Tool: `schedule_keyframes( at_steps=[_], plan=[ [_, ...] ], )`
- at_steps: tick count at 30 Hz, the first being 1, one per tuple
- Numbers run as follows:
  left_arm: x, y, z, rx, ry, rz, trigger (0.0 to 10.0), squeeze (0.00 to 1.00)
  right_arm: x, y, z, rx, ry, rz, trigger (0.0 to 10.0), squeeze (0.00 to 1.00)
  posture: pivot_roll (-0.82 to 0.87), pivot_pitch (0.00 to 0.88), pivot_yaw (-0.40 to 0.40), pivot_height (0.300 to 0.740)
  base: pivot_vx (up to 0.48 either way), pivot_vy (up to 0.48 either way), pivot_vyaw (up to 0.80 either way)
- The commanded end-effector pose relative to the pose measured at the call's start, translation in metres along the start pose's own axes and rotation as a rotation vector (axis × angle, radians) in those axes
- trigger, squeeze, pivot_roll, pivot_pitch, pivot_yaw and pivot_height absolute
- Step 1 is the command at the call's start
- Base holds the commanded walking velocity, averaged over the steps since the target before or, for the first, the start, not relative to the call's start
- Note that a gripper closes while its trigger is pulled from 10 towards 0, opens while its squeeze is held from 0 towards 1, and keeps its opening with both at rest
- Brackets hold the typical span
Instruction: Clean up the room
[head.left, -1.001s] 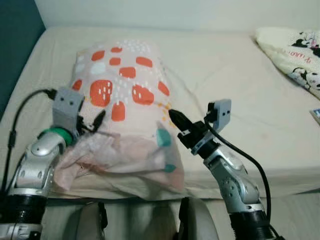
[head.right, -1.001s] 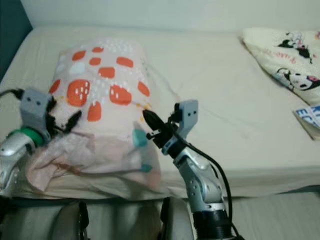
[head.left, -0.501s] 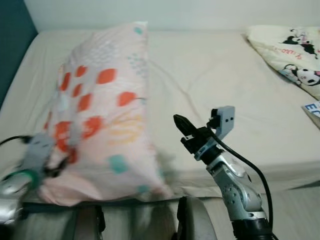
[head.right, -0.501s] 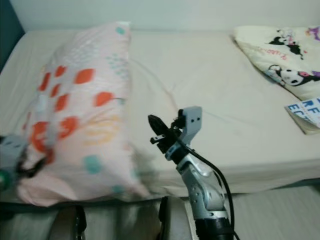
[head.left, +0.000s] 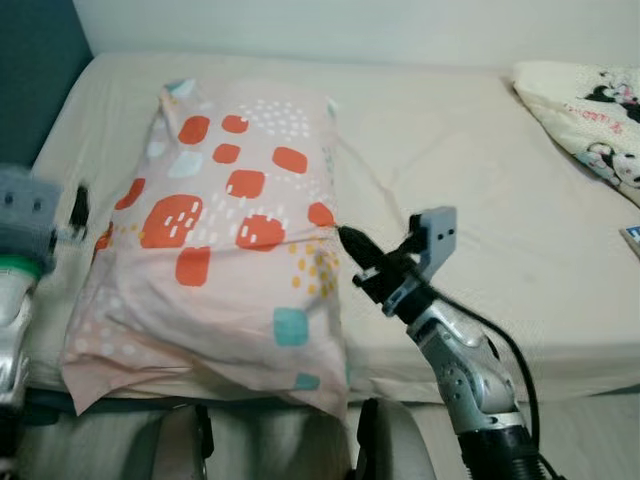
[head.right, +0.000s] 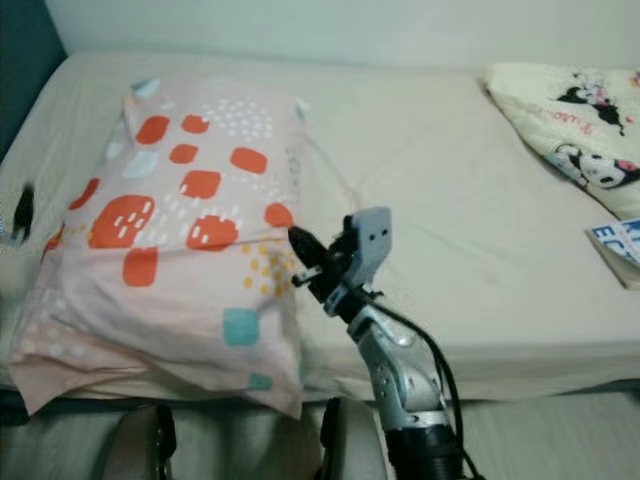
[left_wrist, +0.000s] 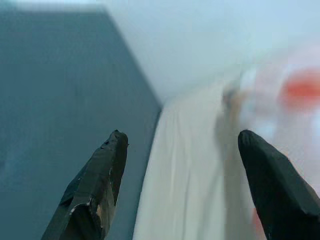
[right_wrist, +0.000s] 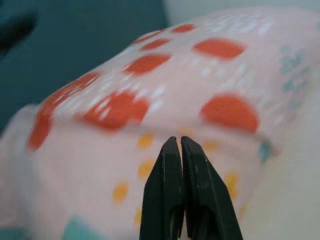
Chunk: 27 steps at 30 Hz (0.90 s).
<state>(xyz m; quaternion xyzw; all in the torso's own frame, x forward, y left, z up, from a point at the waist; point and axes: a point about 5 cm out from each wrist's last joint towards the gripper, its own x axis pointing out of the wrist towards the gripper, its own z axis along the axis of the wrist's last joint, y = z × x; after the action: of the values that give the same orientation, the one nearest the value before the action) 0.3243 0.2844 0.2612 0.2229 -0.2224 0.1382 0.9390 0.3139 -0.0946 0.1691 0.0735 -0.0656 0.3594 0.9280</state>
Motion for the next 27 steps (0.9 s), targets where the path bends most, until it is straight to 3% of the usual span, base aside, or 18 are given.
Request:
schedule_keyframes(
  at_steps=[1, 3, 4, 5, 6, 7, 9, 10, 13, 16, 18, 23, 25, 27],
  plan=[
    [0.005, -0.016, 0.006, -0.054, -0.014, -0.044, 10.0, 0.00, -0.003, 0.012, -0.015, -0.032, 0.071, 0.080, 10.0, 0.00, 0.05, 0.127, -0.025, 0.573, 0.000, 0.000, 0.00],
    [0.005, -0.016, 0.006, -0.054, -0.014, -0.044, 10.0, 0.00, -0.003, 0.012, -0.015, -0.032, 0.071, 0.080, 10.0, 0.00, 0.05, 0.127, -0.025, 0.573, 0.000, 0.000, 0.00],
    [0.009, -0.028, 0.011, -0.102, -0.019, -0.074, 10.0, 0.00, -0.005, 0.017, -0.021, -0.049, 0.102, 0.115, 10.0, 0.00, 0.04, 0.126, -0.023, 0.573, 0.000, 0.000, 0.00],
    [0.009, -0.028, 0.011, -0.102, -0.019, -0.074, 10.0, 0.00, -0.005, 0.017, -0.021, -0.049, 0.102, 0.115, 10.0, 0.00, 0.04, 0.126, -0.023, 0.573, 0.000, 0.000, 0.00],
    [0.008, -0.044, 0.015, -0.160, -0.016, -0.134, 10.0, 0.00, -0.006, 0.019, -0.025, -0.067, 0.114, 0.115, 10.0, 0.00, 0.04, 0.124, -0.018, 0.573, 0.000, 0.000, 0.00],
    [0.008, -0.044, 0.015, -0.160, -0.016, -0.134, 10.0, 0.00, -0.006, 0.019, -0.025, -0.067, 0.114, 0.115, 10.0, 0.00, 0.04, 0.124, -0.018, 0.573, 0.000, 0.000, 0.00],
    [-0.012, -0.088, 0.025, -0.328, 0.012, -0.299, 10.0, 0.00, -0.008, 0.004, -0.014, -0.062, 0.049, -0.013, 10.0, 0.00, 0.03, 0.113, -0.008, 0.573, 0.000, 0.000, 0.00],
    [-0.022, -0.103, 0.031, -0.396, 0.023, -0.358, 10.0, 0.00, -0.009, -0.004, -0.004, -0.045, -0.003, -0.084, 10.0, 0.00, 0.03, 0.113, -0.008, 0.573, 0.000, 0.000, 0.00],
    [-0.033, -0.114, 0.038, -0.464, 0.036, -0.401, 10.0, 0.00, -0.010, -0.012, 0.007, -0.027, -0.070, -0.164, 10.0, 0.00, 0.02, 0.104, -0.006, 0.573, 0.000, 0.000, 0.00],
    [-0.058, -0.131, 0.053, -0.582, 0.058, -0.509, 10.0, 0.00, -0.017, -0.025, 0.026, -0.010, -0.204, -0.325, 10.0, 0.00, 0.02, 0.091, -0.002, 0.573, 0.000, 0.000, 0.00],
    [-0.068, -0.135, 0.058, -0.588, 0.061, -0.563, 10.0, 0.00, -0.021, -0.032, 0.028, -0.009, -0.237, -0.434, 10.0, 0.00, 0.03, 0.086, -0.002, 0.582, 0.000, 0.000, 0.00],
    [-0.078, -0.137, 0.056, -0.538, 0.074, -0.622, 10.0, 0.00, -0.022, -0.035, 0.027, -0.021, -0.242, -0.493, 10.0, 0.00, 0.03, 0.075, -0.002, 0.597, 0.000, 0.000, 0.00],
    [-0.078, -0.135, 0.054, -0.494, 0.082, -0.622, 10.0, 0.00, -0.022, -0.035, 0.026, -0.026, -0.238, -0.492, 10.0, 0.00, 0.04, 0.069, -0.004, 0.602, 0.000, 0.000, 0.00],
    [-0.074, -0.129, 0.044, -0.371, 0.107, -0.589, 10.0, 0.00, -0.022, -0.034, 0.024, -0.031, -0.224, -0.484, 10.0, 0.00, 0.04, 0.064, -0.007, 0.612, 0.000, 0.000, 0.00]
  ],
)
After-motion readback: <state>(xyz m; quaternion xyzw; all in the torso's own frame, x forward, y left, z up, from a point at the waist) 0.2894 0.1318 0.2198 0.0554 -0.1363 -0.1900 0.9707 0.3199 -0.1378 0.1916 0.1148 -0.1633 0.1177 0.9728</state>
